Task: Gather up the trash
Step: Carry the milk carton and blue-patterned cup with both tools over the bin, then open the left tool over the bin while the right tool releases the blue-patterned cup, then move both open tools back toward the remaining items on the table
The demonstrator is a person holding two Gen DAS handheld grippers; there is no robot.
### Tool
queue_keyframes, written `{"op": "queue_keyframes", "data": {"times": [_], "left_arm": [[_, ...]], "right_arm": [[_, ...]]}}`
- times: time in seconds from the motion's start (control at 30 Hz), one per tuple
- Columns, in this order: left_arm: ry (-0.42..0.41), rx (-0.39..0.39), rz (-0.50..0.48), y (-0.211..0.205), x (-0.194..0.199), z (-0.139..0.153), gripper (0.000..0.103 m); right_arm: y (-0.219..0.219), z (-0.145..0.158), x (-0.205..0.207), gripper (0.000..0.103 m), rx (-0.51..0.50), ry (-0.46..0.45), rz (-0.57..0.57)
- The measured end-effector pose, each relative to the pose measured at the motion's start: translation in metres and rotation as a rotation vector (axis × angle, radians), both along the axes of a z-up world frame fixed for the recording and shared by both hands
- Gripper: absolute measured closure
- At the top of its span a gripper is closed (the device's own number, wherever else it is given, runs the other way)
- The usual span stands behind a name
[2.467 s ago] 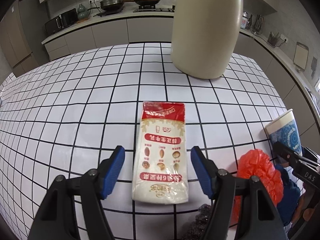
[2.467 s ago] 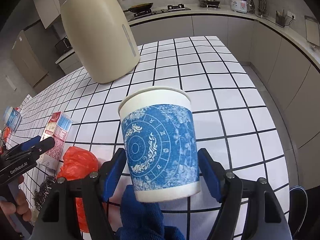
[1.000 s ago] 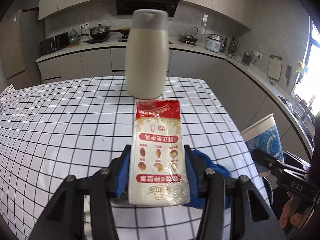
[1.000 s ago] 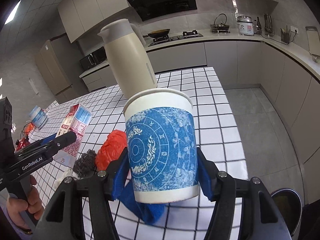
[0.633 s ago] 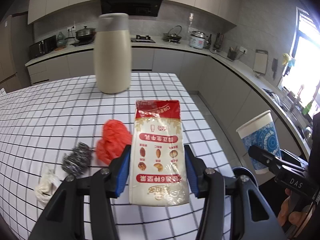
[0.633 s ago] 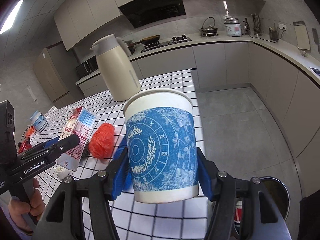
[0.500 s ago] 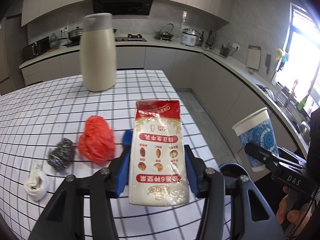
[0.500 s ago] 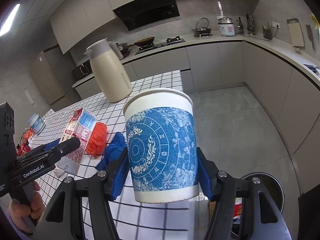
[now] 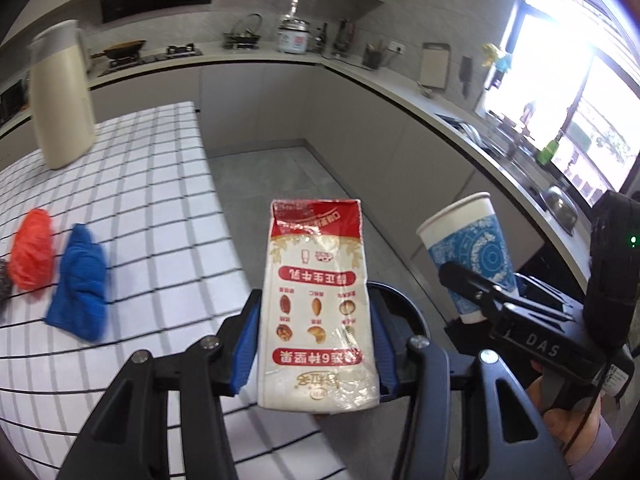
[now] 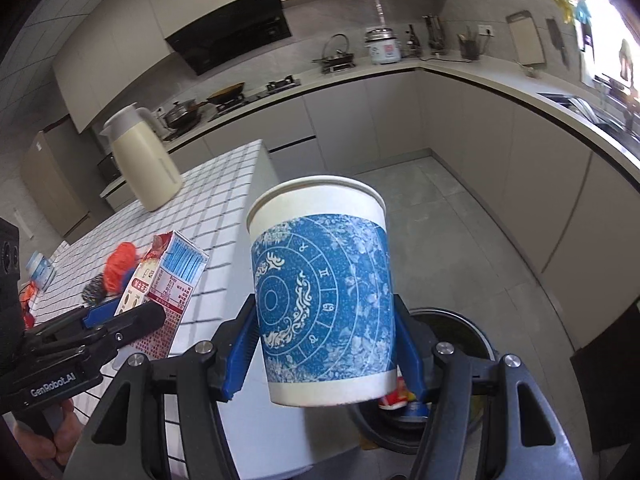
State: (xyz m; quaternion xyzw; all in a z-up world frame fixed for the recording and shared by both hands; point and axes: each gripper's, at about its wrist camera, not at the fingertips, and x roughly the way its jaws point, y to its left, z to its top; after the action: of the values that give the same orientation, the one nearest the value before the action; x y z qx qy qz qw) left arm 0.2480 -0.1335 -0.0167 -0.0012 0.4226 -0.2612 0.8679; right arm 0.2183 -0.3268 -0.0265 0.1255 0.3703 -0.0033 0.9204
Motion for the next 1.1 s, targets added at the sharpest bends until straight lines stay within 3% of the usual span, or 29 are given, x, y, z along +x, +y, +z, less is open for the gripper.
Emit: {"op": "queue_keyframes", "data": {"times": [0.4,0.83,1.0,1.1], "left_arm": [[0.07,0.051,-0.071,-0.088,-0.016,-0.064,0.051],[0.156,0.145,-0.026,-0.132,0.001,-0.135,0.051],[0.166,0.171,-0.003,-0.143,0.012,-0.15,0.036],[0.158,0.174,0.011,-0.144,0.014,-0.145,0.036]], "right_arm": [[-0.098,-0.064,-0.041,0.039,-0.001,0.093,-0.087],[-0.133,-0.152,-0.008,0.038,0.021,0.205,-0.01],[-0.147,-0.173,0.003,0.029,0.002,0.22,-0.019],[-0.157,-0.178,0.006,0.029,0.011,0.219,-0.051]]}}
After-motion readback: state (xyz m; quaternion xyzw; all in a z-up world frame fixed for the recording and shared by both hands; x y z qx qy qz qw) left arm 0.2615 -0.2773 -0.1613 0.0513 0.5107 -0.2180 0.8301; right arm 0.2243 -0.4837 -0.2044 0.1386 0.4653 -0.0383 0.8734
